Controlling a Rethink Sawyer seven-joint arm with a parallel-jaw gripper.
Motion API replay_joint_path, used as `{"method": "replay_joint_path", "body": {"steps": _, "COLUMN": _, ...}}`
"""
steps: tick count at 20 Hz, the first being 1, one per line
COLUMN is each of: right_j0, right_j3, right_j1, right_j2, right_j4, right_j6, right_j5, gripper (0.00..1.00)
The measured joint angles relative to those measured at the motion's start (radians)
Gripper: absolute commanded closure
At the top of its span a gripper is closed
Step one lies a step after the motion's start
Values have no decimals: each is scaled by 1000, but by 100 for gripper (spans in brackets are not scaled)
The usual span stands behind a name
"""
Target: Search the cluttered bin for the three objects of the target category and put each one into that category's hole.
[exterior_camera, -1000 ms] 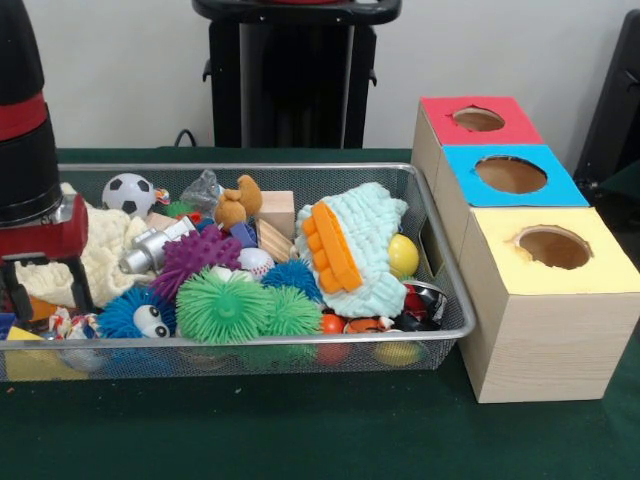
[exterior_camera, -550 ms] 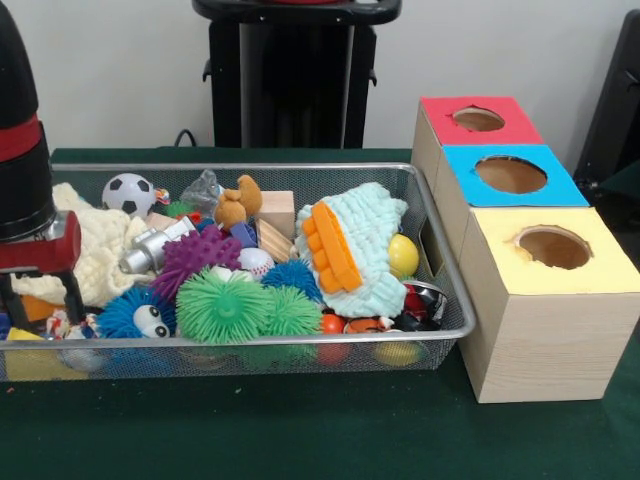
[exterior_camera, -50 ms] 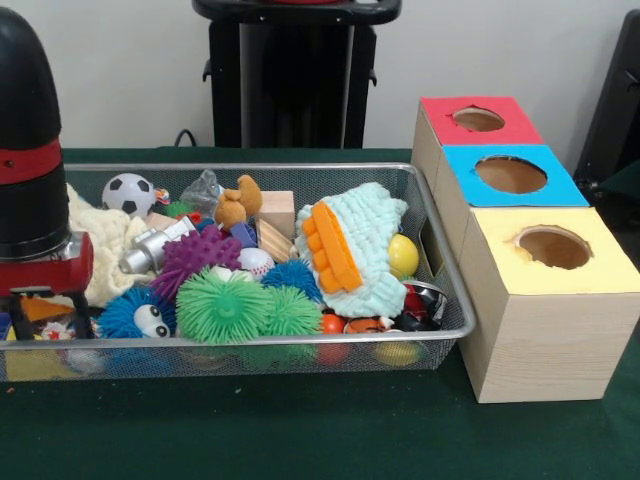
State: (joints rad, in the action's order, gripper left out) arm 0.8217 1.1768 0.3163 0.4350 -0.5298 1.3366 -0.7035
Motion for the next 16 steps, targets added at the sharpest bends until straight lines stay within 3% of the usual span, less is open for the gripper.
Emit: {"method": "replay_joint_path", "body": {"steps": 16, "right_j0": -74, "right_j3": 10, "right_j1": -1, "right_j2": -99, "right_j4": 12, "right_j6": 1, "right_j5": 109, "gripper": 0}}
